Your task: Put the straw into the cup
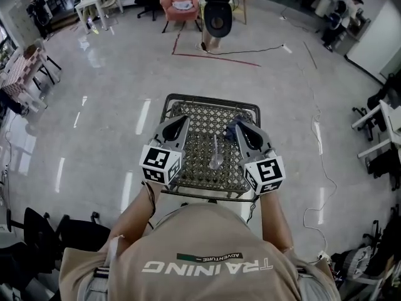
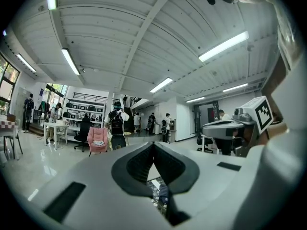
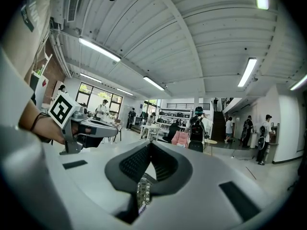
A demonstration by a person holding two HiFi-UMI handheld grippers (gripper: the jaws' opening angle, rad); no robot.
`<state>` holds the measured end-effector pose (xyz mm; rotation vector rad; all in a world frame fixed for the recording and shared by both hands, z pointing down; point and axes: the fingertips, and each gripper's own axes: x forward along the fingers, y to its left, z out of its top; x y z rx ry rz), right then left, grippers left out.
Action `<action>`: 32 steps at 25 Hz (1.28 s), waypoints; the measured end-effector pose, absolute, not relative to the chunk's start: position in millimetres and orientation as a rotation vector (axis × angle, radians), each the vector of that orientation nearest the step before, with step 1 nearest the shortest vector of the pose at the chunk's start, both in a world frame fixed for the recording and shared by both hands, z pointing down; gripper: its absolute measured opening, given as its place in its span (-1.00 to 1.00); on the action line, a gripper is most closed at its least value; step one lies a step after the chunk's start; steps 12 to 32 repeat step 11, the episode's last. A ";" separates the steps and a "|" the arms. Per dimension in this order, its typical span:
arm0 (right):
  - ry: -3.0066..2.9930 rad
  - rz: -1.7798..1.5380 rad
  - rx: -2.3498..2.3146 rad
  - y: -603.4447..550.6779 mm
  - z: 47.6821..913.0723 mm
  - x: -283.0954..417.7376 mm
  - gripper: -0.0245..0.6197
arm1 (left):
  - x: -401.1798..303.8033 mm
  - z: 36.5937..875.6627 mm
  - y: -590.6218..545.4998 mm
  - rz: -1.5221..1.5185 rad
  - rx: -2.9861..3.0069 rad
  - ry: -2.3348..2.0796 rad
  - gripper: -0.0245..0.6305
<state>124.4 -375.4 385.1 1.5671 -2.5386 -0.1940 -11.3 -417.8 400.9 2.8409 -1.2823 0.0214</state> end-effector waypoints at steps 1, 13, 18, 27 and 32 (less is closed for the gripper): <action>-2.539 -0.193 1.568 -375.6 384.6 126.8 -0.87 | -9.1 401.2 -418.4 0.023 2.841 -1.279 -0.88; -2.562 -0.184 1.577 -383.4 386.6 142.7 -0.87 | 4.9 394.9 -426.2 0.015 2.850 -1.297 -0.88; -2.562 -0.184 1.577 -383.4 386.6 142.7 -0.87 | 4.9 394.9 -426.2 0.015 2.850 -1.297 -0.88; -2.562 -0.184 1.577 -383.4 386.6 142.7 -0.87 | 4.9 394.9 -426.2 0.015 2.850 -1.297 -0.88; -2.562 -0.184 1.577 -383.4 386.6 142.7 -0.87 | 4.9 394.9 -426.2 0.015 2.850 -1.297 -0.88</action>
